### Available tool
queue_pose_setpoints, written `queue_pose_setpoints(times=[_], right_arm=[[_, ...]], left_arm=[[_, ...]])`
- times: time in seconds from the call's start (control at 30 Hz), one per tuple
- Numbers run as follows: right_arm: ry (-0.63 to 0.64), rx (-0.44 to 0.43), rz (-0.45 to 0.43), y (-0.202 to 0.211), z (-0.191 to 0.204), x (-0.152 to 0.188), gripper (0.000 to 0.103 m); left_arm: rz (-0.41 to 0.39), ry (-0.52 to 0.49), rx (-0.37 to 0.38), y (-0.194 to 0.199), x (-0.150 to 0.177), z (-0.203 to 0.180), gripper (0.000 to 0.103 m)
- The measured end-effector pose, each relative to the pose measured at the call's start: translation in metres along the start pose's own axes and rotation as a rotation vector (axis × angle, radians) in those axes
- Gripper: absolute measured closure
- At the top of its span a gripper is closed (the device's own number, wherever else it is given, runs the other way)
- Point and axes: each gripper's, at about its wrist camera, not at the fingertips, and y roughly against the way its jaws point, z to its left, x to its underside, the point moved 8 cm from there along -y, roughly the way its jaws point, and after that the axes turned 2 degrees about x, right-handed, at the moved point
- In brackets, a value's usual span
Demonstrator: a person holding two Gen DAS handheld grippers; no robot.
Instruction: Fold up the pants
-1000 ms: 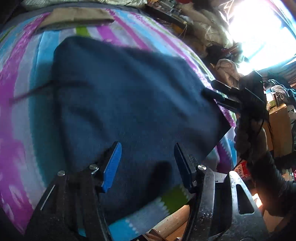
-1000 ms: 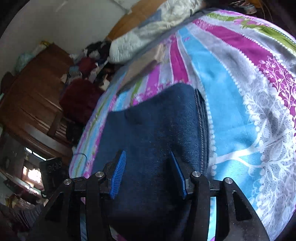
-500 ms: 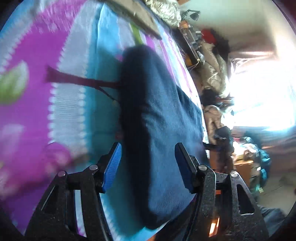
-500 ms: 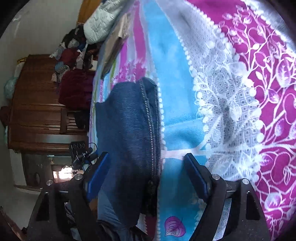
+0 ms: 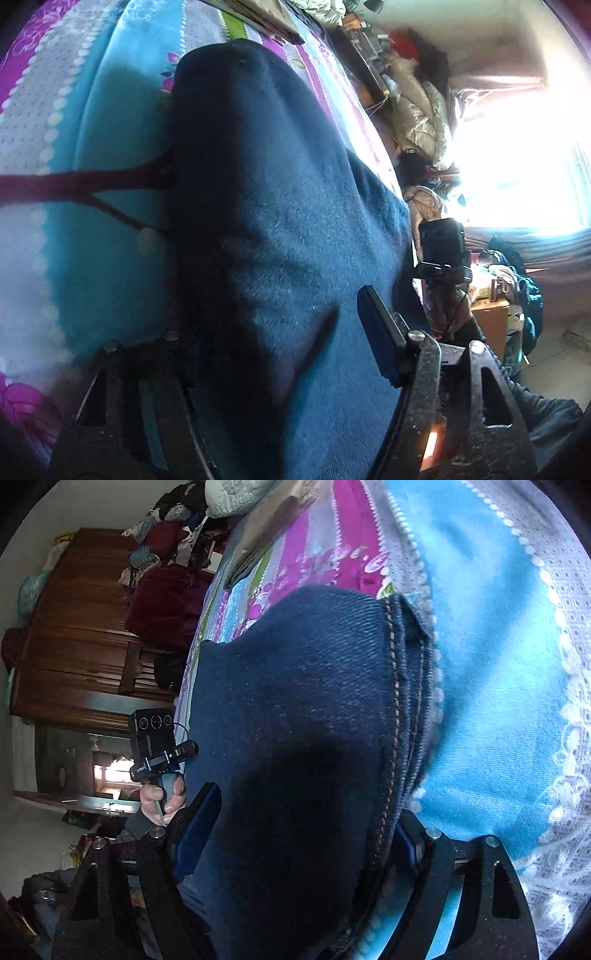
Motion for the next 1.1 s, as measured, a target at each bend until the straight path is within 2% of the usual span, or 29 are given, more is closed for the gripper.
queue_pose_setpoints(times=[0.03, 0.07, 0.13, 0.17, 0.23, 0.37, 0.57, 0.6, 0.63, 0.67, 0.7, 0.77, 0.8, 0.9, 0.93, 0.97, 1.0, 1.1], right_arm=[[0.018, 0.039, -0.013, -0.003, 0.003, 0.003, 0.05], [0.032, 0.088, -0.037, 0.0, 0.004, 0.007, 0.054], [0.027, 0.069, -0.101, 0.014, 0.015, 0.011, 0.073], [0.03, 0.055, -0.127, 0.018, 0.024, 0.012, 0.075], [0.054, 0.048, -0.164, 0.025, 0.048, 0.014, 0.075], [0.078, 0.019, -0.185, 0.023, 0.091, 0.008, 0.076], [0.075, -0.057, -0.141, -0.018, 0.13, -0.014, 0.076], [0.069, -0.073, -0.13, -0.029, 0.132, -0.018, 0.075], [0.074, -0.081, -0.109, -0.043, 0.133, -0.022, 0.072], [0.063, -0.047, -0.085, -0.058, 0.122, -0.027, 0.07], [0.043, 0.011, -0.08, -0.067, 0.113, -0.029, 0.065], [0.043, 0.146, -0.075, -0.067, 0.089, -0.027, 0.062], [0.058, 0.175, -0.089, -0.06, 0.086, -0.024, 0.055], [0.158, 0.28, -0.151, -0.028, 0.098, -0.01, 0.055], [0.187, 0.279, -0.178, -0.02, 0.11, -0.006, 0.055], [0.215, 0.263, -0.196, -0.014, 0.121, 0.001, 0.055], [0.245, 0.238, -0.21, -0.013, 0.134, 0.008, 0.055], [0.31, 0.103, -0.2, -0.027, 0.165, 0.04, 0.055]], left_arm=[[-0.005, -0.006, -0.026, 0.002, 0.002, 0.001, 0.056], [-0.008, -0.008, -0.042, 0.001, 0.004, 0.002, 0.061], [-0.032, -0.016, -0.039, 0.007, 0.005, 0.001, 0.077], [-0.045, -0.023, -0.028, 0.011, 0.005, -0.002, 0.081], [-0.079, -0.046, 0.005, 0.024, 0.005, -0.016, 0.084], [-0.111, -0.088, 0.004, 0.06, 0.001, -0.035, 0.085], [-0.093, -0.074, -0.073, 0.131, -0.02, -0.016, 0.084], [-0.09, -0.062, -0.077, 0.137, -0.025, -0.007, 0.083], [-0.081, -0.042, -0.081, 0.141, -0.028, 0.007, 0.077], [-0.08, -0.01, -0.111, 0.143, -0.031, 0.026, 0.073], [-0.088, 0.013, -0.166, 0.141, -0.029, 0.041, 0.065], [-0.059, 0.057, -0.331, 0.144, -0.017, 0.084, 0.063], [-0.058, 0.079, -0.391, 0.151, -0.008, 0.102, 0.063], [-0.135, 0.08, -0.414, 0.182, 0.016, 0.114, 0.063], [-0.166, 0.052, -0.445, 0.191, 0.022, 0.11, 0.063], [-0.196, 0.015, -0.439, 0.196, 0.027, 0.1, 0.063], [-0.228, -0.024, -0.38, 0.196, 0.035, 0.081, 0.063], [-0.238, -0.157, -0.219, 0.176, 0.055, 0.031, 0.063]])
